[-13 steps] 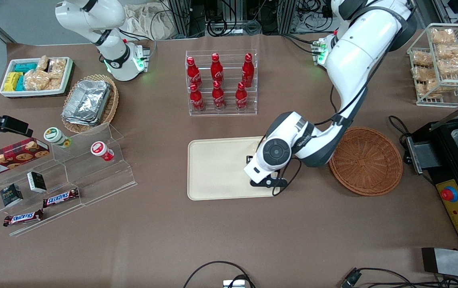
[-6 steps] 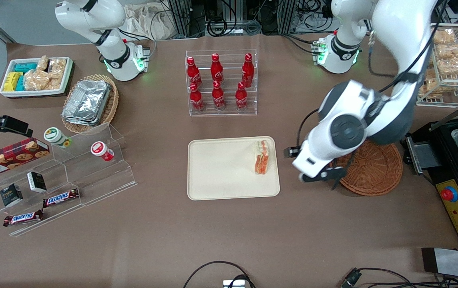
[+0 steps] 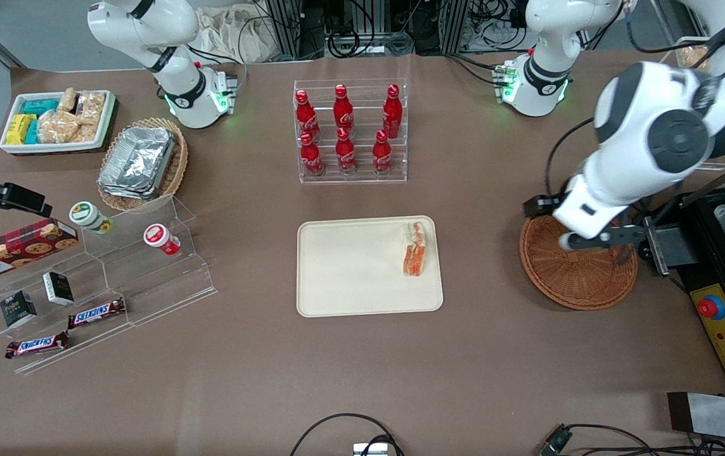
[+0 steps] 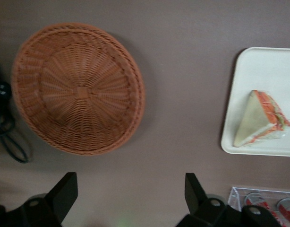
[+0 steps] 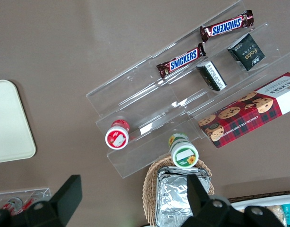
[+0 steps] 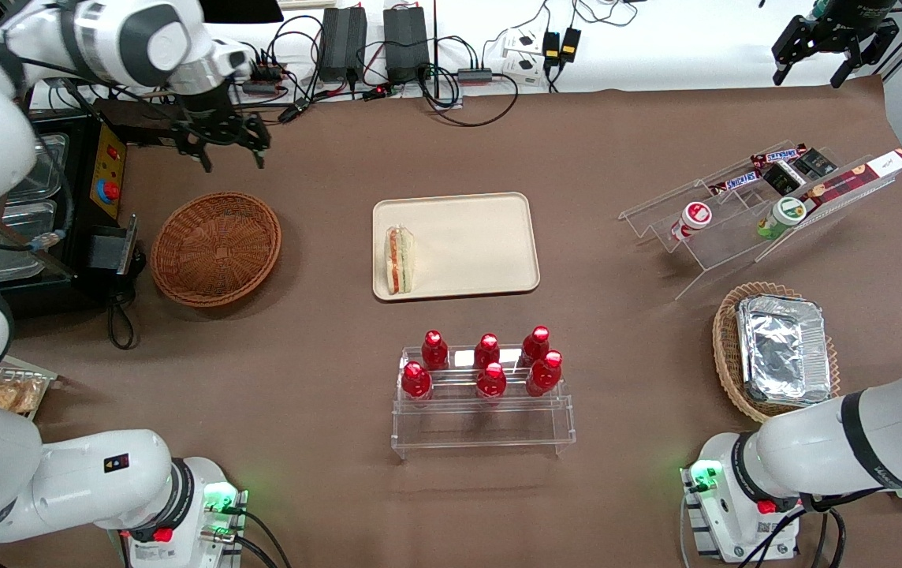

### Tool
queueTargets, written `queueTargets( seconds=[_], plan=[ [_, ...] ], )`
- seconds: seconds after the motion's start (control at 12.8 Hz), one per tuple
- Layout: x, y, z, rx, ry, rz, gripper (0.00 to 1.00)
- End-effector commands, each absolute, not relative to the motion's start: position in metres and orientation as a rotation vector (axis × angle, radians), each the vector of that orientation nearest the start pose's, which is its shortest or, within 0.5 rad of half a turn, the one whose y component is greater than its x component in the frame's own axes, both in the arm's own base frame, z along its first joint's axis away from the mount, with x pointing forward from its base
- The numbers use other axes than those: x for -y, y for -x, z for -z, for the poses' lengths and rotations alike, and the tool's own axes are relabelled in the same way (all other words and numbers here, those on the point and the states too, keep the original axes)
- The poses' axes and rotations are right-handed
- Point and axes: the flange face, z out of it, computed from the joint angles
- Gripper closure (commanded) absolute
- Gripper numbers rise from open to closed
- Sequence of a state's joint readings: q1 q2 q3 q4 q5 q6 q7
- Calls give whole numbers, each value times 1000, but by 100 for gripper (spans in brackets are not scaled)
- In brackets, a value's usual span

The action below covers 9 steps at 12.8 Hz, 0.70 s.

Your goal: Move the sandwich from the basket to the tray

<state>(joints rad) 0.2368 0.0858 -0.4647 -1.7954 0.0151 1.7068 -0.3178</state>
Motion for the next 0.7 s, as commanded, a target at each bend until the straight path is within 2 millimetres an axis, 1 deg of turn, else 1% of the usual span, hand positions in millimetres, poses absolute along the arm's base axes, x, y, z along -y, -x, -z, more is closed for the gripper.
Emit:
queueTargets(
  seconds=[0.0,0.16,0.23,0.31,0.39,0.55,0.62],
  plan=[
    [86,-543,-499,145,3102,-244,0],
    [61,-545,-507,174,3097,-215,0],
    [54,-549,-512,181,3102,-199,0],
    [52,-556,-517,176,3110,-181,0],
    [50,-563,-519,177,3116,-176,0],
    [46,-568,-521,60,3055,-180,0],
    [45,-572,-524,62,3066,-190,0]
  ],
)
